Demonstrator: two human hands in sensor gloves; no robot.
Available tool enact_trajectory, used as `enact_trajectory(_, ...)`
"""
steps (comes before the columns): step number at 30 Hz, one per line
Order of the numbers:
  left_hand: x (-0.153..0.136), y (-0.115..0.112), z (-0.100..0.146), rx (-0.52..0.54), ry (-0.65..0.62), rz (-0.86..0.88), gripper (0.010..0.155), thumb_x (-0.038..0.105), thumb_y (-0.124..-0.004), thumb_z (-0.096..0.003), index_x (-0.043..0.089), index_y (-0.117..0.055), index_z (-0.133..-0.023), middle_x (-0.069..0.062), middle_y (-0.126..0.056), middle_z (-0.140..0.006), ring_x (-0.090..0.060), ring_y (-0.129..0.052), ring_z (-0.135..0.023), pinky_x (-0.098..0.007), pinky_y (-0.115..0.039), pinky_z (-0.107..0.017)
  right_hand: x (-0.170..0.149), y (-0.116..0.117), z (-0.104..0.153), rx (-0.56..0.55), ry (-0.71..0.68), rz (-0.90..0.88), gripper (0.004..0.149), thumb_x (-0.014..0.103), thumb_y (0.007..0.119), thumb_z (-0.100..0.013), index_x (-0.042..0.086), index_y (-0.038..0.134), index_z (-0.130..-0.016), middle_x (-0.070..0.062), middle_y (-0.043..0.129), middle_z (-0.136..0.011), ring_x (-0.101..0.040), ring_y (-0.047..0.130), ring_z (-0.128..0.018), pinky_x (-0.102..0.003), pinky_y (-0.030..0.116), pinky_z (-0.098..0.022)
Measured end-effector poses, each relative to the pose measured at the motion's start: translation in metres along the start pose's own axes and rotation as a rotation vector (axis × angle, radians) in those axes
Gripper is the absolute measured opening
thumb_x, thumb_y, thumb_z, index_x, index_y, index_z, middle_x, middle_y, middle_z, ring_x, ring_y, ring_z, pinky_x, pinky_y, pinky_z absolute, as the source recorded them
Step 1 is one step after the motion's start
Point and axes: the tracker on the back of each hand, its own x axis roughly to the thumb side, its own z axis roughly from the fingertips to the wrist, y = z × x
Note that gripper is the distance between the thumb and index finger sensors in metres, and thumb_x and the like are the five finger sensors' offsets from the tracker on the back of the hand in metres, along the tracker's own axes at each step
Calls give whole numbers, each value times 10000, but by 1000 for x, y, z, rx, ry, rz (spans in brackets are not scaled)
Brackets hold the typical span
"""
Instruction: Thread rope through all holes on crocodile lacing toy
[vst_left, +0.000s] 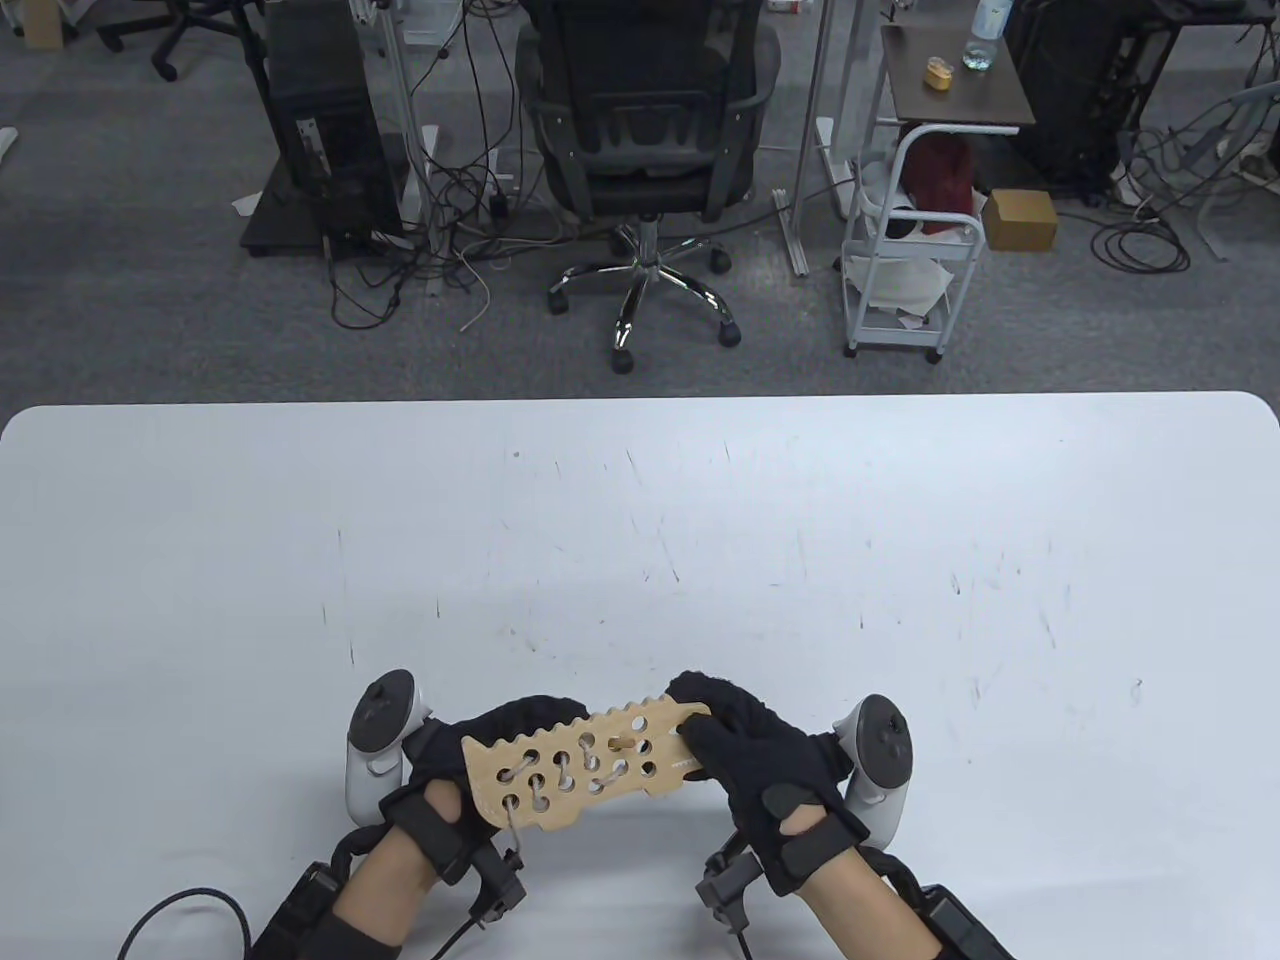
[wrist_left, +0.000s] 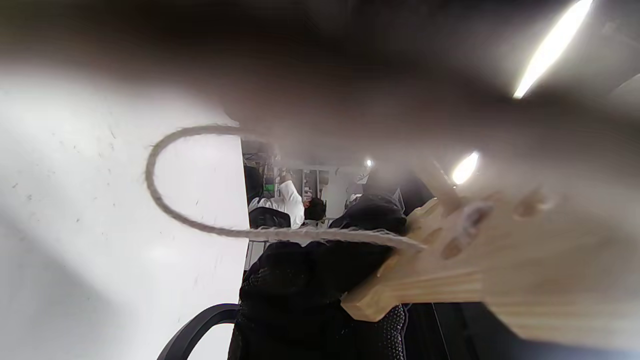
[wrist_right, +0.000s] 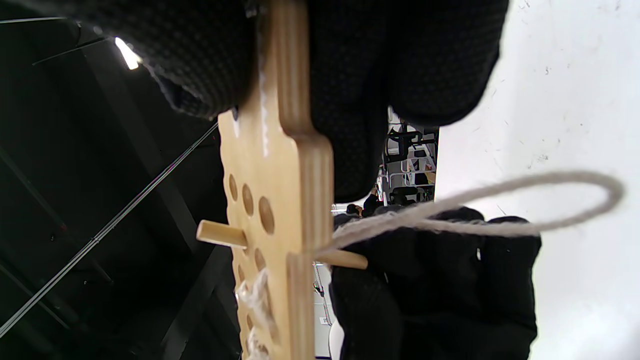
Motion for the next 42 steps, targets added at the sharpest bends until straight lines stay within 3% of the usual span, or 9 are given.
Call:
enact_trajectory(21, 1, -4, 1, -48, -37, 29, 481, 305, -870, -428, 330, -851, -908, 57, -904, -928, -245, -913, -860, -526, -637, -733, 0, -6, -2, -66, 0, 38, 498, 330, 829, -449, 113, 753, -892, -51, 1004, -725, -224, 1087, -527, -413, 846, -442)
enact_trajectory(36, 5, -21, -3, -252, -117, 166, 523, 370, -806, -453, 359, -732, -971, 44, -851, -971, -216, -926, -905, -520, -640, -748, 4, 1, -3, -69, -81, 291, 512, 359, 800, -434, 115, 747, -881, -51, 1002, -723, -240, 1088, -526, -424, 844, -441)
enact_trajectory(42, 5, -22, -3, -284, -134, 188, 531, 386, -795, -459, 387, -705, -982, 52, -819, -986, -226, -886, -949, -528, -623, -755, 7, 2, -1, -65, -81, 273, 505, 360, 803, -430, 112, 755, -867, -45, 1011, -684, -228, 1098, -490, -430, 847, -420)
